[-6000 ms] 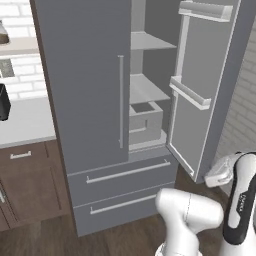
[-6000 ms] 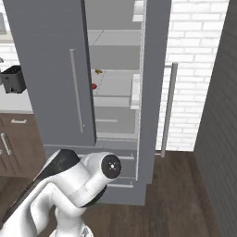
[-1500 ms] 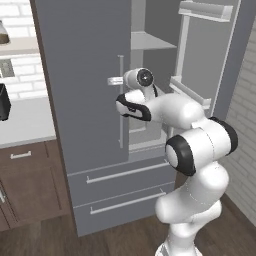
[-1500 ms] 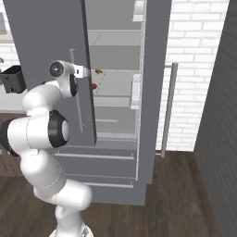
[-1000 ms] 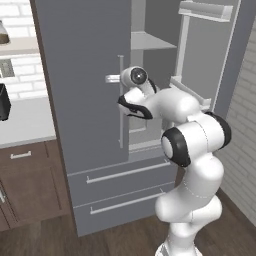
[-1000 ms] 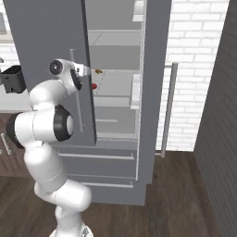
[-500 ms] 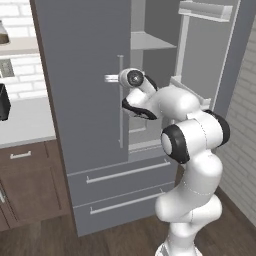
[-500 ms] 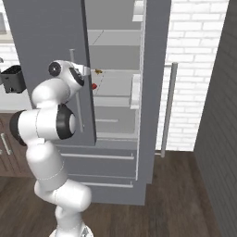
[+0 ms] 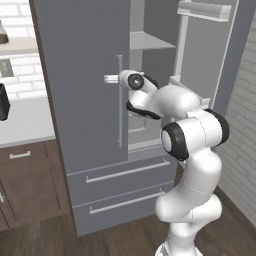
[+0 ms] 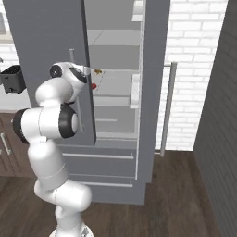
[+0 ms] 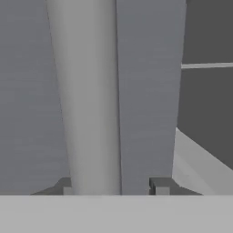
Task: Take the strawberry from the fridge and place it on top of the pancake, located on the dining counter.
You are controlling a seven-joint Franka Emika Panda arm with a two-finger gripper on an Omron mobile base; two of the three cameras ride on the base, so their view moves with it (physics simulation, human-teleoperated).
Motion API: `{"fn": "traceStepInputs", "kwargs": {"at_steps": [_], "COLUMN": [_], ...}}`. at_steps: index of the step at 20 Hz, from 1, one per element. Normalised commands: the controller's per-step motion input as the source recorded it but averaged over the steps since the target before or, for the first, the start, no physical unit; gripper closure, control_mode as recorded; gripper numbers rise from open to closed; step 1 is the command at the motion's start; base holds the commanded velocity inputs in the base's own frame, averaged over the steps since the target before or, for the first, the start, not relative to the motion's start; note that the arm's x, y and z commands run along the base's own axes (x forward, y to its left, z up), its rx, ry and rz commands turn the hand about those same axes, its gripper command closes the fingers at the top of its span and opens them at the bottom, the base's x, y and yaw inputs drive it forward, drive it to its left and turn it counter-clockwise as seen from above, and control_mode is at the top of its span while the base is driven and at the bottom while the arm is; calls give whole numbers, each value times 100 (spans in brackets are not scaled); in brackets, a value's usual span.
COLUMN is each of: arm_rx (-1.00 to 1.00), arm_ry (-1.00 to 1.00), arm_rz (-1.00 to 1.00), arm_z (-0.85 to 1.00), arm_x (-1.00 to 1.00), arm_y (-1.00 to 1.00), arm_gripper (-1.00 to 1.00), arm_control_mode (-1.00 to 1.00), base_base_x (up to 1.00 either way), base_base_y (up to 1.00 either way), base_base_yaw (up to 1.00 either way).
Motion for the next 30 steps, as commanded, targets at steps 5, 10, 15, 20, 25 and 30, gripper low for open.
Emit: {"fn": "traceStepInputs", "kwargs": {"at_steps": [5,10,15,20,25,30], "arm_rx": [0,0,-6,-5,0,0], "arm_ry": [5,7,5,2,1,0], "arm_rz": [0,3,5,4,8,8], "arm_z": [0,-2,-3,0,-1,0], "arm_x": [49,64,33,-27,-90,-100], "arm_y": [4,9,25,12,3,0], "arm_gripper": [100,100,100,100,100,100], "arm_control_mode": [-100,-100,-100,-100,-100,-100], "base_base_x": [0,0,0,0,0,0], "base_base_y": [0,0,0,0,0,0], "base_base_yaw": [0,0,0,0,0,0]}}
